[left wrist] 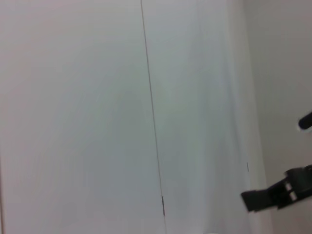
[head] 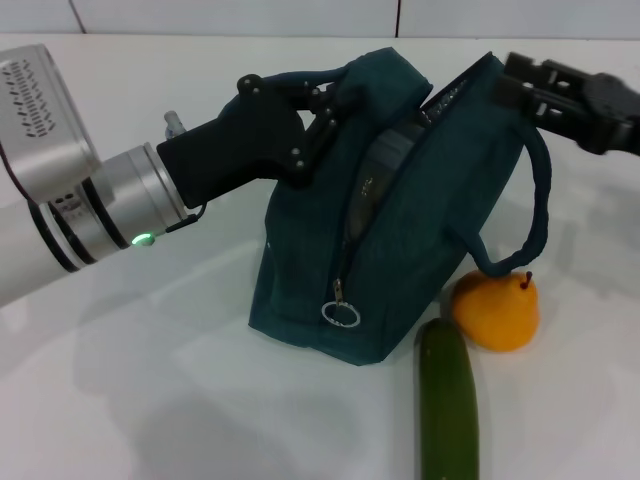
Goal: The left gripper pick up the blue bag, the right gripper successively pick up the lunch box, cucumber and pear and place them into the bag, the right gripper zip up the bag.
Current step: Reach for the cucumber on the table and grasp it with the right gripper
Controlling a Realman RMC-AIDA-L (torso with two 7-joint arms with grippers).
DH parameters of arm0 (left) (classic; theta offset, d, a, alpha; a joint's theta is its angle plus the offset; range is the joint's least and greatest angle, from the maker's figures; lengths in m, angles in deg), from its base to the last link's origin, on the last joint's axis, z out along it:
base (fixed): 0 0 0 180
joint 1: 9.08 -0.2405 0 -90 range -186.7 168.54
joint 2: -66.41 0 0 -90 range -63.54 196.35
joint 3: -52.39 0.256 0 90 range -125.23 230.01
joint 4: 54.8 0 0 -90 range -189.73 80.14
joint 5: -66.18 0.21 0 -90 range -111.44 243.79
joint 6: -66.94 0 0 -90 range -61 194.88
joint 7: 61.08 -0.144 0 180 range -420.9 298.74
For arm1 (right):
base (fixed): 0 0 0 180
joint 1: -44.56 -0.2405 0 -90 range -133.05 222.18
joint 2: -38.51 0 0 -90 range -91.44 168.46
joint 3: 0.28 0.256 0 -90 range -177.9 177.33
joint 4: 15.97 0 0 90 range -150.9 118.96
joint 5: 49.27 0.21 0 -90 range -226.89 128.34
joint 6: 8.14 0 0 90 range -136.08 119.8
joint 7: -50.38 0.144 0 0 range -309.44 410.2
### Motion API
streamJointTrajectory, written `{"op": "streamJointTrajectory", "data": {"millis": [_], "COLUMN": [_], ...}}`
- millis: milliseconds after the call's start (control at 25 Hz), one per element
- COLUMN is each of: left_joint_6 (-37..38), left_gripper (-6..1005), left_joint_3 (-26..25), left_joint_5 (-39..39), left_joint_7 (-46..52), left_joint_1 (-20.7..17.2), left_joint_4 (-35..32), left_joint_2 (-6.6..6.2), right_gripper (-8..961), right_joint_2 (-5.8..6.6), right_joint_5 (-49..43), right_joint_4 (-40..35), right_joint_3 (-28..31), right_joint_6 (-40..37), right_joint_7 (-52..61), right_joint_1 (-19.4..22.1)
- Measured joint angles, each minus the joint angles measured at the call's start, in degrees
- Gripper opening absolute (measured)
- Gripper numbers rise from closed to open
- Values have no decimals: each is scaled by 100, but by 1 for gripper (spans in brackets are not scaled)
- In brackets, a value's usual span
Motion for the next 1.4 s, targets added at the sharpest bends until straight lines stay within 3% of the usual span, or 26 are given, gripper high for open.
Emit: {"op": "streamJointTrajectory", "data": {"millis": [160,280,400,560,800,1000,1120,1400], "left_joint_6": [0,0,0,0,-8,-69,-76,-153], "left_gripper": [47,47,47,48,48,48,48,48], "left_joint_3": [0,-3,-10,-6,-14,-12,-20,-13], "left_joint_5": [-18,-27,-126,-433,-729,-969,-1024,-1073], "left_joint_7": [4,32,36,1,-8,-34,-43,-64], "left_joint_1": [-16,-39,-48,-12,-35,-47,-48,-3], "left_joint_4": [0,12,133,314,484,605,644,670], "left_joint_2": [-7,-8,-8,-8,-14,-17,-17,-10], "right_gripper": [651,652,652,653,654,652,655,690], "right_joint_2": [195,287,240,154,189,113,124,219], "right_joint_5": [-329,-904,-1746,-2294,-2543,-2642,-3035,-4070], "right_joint_4": [-902,-1775,-2544,-2977,-3115,-3299,-3468,-3440], "right_joint_3": [11,82,499,1004,1098,1127,1101,1093], "right_joint_6": [-203,-538,-1044,-1573,-2104,-2160,-2227,-2607], "right_joint_7": [95,248,662,972,881,368,566,1225], "right_joint_1": [351,505,526,509,361,365,126,-906]}}
